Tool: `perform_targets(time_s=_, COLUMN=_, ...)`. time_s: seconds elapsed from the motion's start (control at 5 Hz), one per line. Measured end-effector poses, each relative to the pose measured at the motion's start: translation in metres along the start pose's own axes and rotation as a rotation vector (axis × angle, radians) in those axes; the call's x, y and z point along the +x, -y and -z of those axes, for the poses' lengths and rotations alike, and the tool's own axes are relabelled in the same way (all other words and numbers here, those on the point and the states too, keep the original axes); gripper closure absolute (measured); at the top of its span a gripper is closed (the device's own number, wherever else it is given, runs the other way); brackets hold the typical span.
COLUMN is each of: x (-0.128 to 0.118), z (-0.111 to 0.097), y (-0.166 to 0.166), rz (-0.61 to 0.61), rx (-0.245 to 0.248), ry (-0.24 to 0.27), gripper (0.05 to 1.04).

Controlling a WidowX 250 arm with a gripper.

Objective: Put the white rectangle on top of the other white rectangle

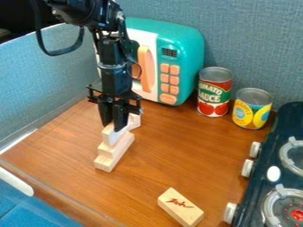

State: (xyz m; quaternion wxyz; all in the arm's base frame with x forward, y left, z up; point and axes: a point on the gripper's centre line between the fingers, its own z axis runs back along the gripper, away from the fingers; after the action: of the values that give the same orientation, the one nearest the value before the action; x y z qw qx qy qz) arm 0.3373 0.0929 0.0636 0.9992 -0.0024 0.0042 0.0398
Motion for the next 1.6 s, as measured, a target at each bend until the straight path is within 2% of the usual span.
perform_targets(time_s=0.6, x=-0.0013, z=-0.0033, y=-0.0032, rz=-0.041, rx=0.008, ry=-0.019, gripper=0.828)
perform_targets(time_s=0.8, x=-0.0035, z=0.0007, y=-0.0062, rz=-0.047, rx=0.017, ry=-0.053, gripper=0.773)
perform_targets(time_s=1.0, x=-0.002, z=-0.001, y=-0.0073, rz=-0.051, rx=0.025, ry=-0.054, gripper=0.506)
perform_targets(time_s=1.2, x=-0.0022, z=-0.0005, y=-0.0085, rz=-0.051, rx=0.028, ry=-0.061, gripper=0.16)
perform_targets(time_s=1.4, x=-0.0028, z=0.0, y=-0.0086, rz=-0.045, rx=0.029, ry=-0.066, gripper=0.077)
perform_targets(time_s=1.6, x=-0.0016, z=0.0003, y=-0.0061, rz=-0.024, rx=0.013, ry=-0.055, gripper=0.083)
